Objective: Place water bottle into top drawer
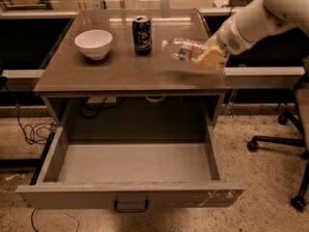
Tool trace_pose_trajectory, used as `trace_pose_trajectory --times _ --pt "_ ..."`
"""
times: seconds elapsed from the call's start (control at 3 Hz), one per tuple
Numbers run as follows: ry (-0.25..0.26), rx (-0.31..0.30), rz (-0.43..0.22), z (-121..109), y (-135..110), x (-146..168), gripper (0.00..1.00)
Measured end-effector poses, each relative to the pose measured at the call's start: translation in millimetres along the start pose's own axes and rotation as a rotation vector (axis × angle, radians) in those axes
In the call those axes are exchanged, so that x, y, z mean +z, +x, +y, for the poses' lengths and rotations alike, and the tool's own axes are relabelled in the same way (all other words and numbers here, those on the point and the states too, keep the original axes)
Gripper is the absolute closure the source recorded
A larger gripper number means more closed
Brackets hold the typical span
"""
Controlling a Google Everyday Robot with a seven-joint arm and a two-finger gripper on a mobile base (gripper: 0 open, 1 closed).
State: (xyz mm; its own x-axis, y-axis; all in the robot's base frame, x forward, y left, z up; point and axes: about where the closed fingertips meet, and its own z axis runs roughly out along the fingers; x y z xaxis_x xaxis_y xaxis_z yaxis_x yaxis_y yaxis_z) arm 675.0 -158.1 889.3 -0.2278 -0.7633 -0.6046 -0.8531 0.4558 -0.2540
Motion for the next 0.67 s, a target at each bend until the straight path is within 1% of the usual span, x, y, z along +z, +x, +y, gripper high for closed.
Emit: trace_pose_trajectory --times 0.33,0.67 --pt "0.066 0.026 -0.031 31 12 -37 1.00" --pt "0.090 0.074 -0.033 77 41 -48 1.00"
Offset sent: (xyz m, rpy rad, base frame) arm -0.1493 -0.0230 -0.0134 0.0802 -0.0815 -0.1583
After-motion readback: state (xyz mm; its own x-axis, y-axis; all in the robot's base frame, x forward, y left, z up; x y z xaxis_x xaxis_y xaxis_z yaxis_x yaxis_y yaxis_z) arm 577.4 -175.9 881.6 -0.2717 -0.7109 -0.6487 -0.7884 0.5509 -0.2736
